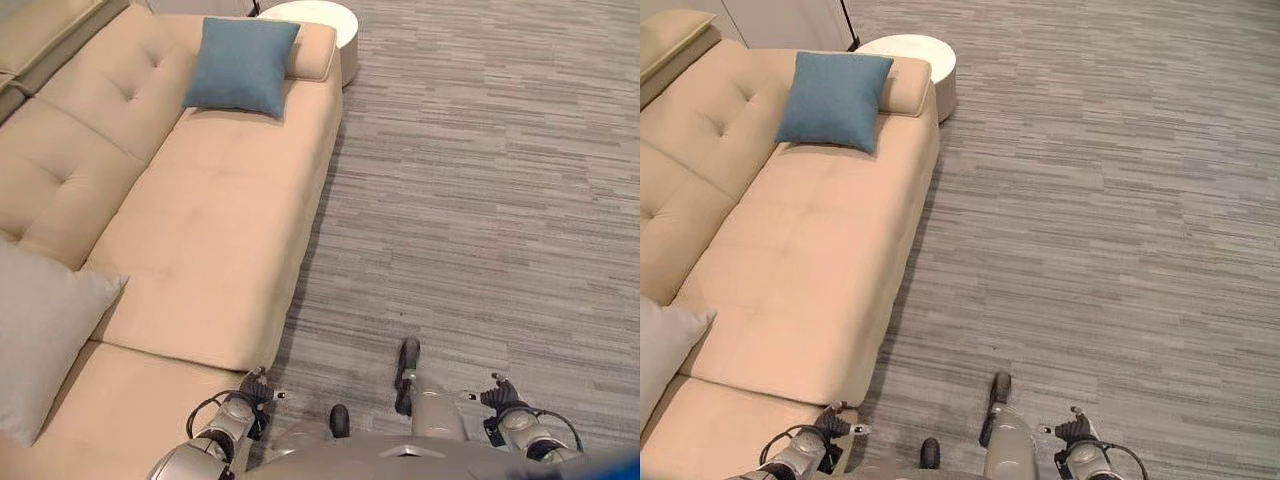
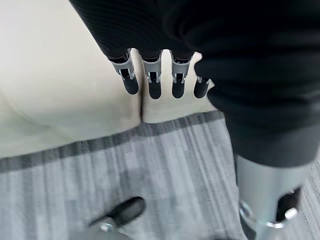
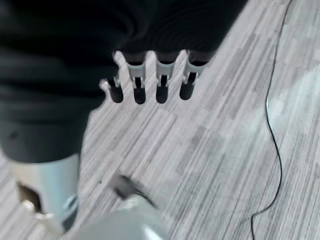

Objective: Pick up all the scattered cushions and arrange them neatly on the sofa.

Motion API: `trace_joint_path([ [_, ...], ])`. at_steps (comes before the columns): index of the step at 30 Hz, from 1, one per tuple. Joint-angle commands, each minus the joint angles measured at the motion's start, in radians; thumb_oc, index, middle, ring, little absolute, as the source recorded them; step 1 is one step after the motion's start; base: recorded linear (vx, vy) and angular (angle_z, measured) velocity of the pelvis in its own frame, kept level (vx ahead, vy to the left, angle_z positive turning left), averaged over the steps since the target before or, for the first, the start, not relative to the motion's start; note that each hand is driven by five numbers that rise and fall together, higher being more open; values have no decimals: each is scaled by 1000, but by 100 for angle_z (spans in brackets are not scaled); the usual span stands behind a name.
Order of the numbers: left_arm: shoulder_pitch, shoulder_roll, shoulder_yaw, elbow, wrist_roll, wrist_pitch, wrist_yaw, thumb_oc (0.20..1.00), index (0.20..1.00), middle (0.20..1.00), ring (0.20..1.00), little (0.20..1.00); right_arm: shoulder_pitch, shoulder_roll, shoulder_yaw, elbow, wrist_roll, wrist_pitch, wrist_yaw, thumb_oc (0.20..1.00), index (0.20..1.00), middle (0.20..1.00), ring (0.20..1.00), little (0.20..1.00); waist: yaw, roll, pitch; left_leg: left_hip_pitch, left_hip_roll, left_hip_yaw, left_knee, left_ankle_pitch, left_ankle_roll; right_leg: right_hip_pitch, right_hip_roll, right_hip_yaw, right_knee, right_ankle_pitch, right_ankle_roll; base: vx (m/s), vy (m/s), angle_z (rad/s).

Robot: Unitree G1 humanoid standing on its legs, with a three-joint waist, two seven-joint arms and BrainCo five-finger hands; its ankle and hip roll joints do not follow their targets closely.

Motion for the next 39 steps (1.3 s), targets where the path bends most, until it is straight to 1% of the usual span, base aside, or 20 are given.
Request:
trace_joint_path([
  [1,10,-3,23,-13,22,-21,8,1000,1000,1000,1000,1000,-8,-24,-5,24,-13,-12,-10,1000,1000,1000,1000,1000,15,-18,-26,-72,26,19,116,-8,-74,131,26,1,-9,34,41,408,-459,102],
  [2,6,-7,19,-23,13,-25,2,1000,1000,1000,1000,1000,-14,-27,-2,17,3,-18,-14,1000,1000,1000,1000,1000,29,-23,-9,-162,49,20,281,65,-110,185,42,-5,-32,16,14,298,-389,84],
  [3,5,-6,19,-23,13,-25,2,1000,1000,1000,1000,1000,-15,-26,-2,17,3,-18,-14,1000,1000,1000,1000,1000,26,-26,-12,-167,46,18,280,69,-109,181,38,-7,-32,17,15,84,-213,49],
  [5,4,1,22,-35,-4,-29,-3,1000,1000,1000,1000,1000,-18,-31,-3,11,15,-19,-10,1000,1000,1000,1000,1000,45,-46,8,-277,63,44,438,131,-108,231,43,-19,-53,-8,-15,134,-196,-8],
  [6,4,1,21,-36,-13,-30,-2,1000,1000,1000,1000,1000,-17,-31,-2,11,20,-19,-13,1000,1000,1000,1000,1000,53,-48,12,-309,64,57,452,115,-100,246,46,-21,-57,-21,-21,236,-203,11],
  [8,2,-3,15,-39,-15,-23,2,1000,1000,1000,1000,1000,-17,-32,-1,11,26,-26,-20,1000,1000,1000,1000,1000,68,-53,12,-360,48,83,370,75,-84,279,59,-21,-65,-54,-16,326,-117,23],
  [9,3,-5,12,-38,-13,-19,2,1000,1000,1000,1000,1000,-16,-32,2,9,28,-30,-21,1000,1000,1000,1000,1000,70,-47,9,-369,46,90,312,92,-83,290,71,-28,-69,-66,-12,338,-61,6],
  [11,7,-6,13,-36,-10,-17,1,1000,1000,1000,1000,1000,-13,-32,5,12,24,-30,-23,1000,1000,1000,1000,1000,79,-31,8,-374,41,97,184,166,-90,317,97,-27,-73,-89,-10,305,3,11],
  [12,7,-6,13,-32,-7,-19,1,1000,1000,1000,1000,1000,-12,-33,6,17,17,-28,-25,1000,1000,1000,1000,1000,93,-17,6,-402,39,108,100,243,-105,351,126,-26,-77,-115,-14,373,19,3],
  [14,14,-5,12,-29,-5,-21,-1,1000,1000,1000,1000,1000,-9,-29,6,20,15,-26,-24,1000,1000,1000,1000,1000,104,-18,5,-422,33,121,79,274,-109,379,139,-20,-71,-139,-17,383,47,10],
  [18,33,2,28,-8,5,-13,-9,1000,1000,1000,1000,1000,4,-12,2,23,-7,-23,-11,1000,1000,1000,1000,1000,117,-39,-30,-378,15,116,78,239,-71,400,117,0,31,-166,-1,371,140,-30],
  [19,28,15,27,-14,7,-11,-12,1000,1000,1000,1000,1000,-8,-8,7,11,-23,-21,3,1000,1000,1000,1000,1000,105,-36,-25,-314,3,117,76,188,-35,317,64,4,245,-126,35,388,291,-42],
  [20,21,21,23,-19,7,-10,-11,1000,1000,1000,1000,1000,-17,-8,8,2,-25,-19,5,1000,1000,1000,1000,1000,91,-19,-22,-292,9,114,77,174,-23,253,47,-3,362,-82,43,326,264,15],
  [22,22,24,15,-24,6,-13,-12,1000,1000,1000,1000,1000,-17,-5,14,-3,-31,-21,6,1000,1000,1000,1000,1000,82,-10,-23,-258,9,109,75,150,-14,214,25,-25,404,-68,32,274,106,48],
  [26,15,24,9,-18,9,-12,-11,1000,1000,1000,1000,1000,-27,-7,22,-13,-27,-25,8,1000,1000,1000,1000,1000,63,-16,-26,-186,-3,93,61,101,-20,172,35,-53,247,-89,12,366,-20,25],
  [29,7,17,9,-9,18,-18,-15,1000,1000,1000,1000,1000,-17,-6,25,-10,-25,-19,11,1000,1000,1000,1000,1000,33,-32,-16,-113,-18,59,50,55,-33,106,48,-38,55,-6,34,417,-150,2],
  [32,26,6,19,8,32,-14,-21,1000,1000,1000,1000,1000,2,-3,31,7,-28,-16,16,1000,1000,1000,1000,1000,22,-45,-31,-59,3,26,70,7,-60,144,56,-20,-8,17,31,508,-298,111],
  [36,28,2,17,-2,24,-18,-25,1000,1000,1000,1000,1000,-5,-5,42,-3,-19,-27,13,1000,1000,1000,1000,1000,34,-50,-23,-132,31,13,250,83,-109,204,74,-22,-32,-2,5,192,-195,51],
  [37,19,5,15,-17,7,-21,-26,1000,1000,1000,1000,1000,-12,-9,48,-10,-8,-29,15,1000,1000,1000,1000,1000,47,-61,-5,-214,31,12,375,130,-114,233,80,-14,-46,-14,-16,144,-210,-3],
  [39,11,9,19,-26,-7,-20,-23,1000,1000,1000,1000,1000,-20,-14,47,-9,-3,-25,14,1000,1000,1000,1000,1000,60,-69,4,-260,36,21,439,142,-109,258,88,-9,-55,-30,-31,140,-151,-2],
])
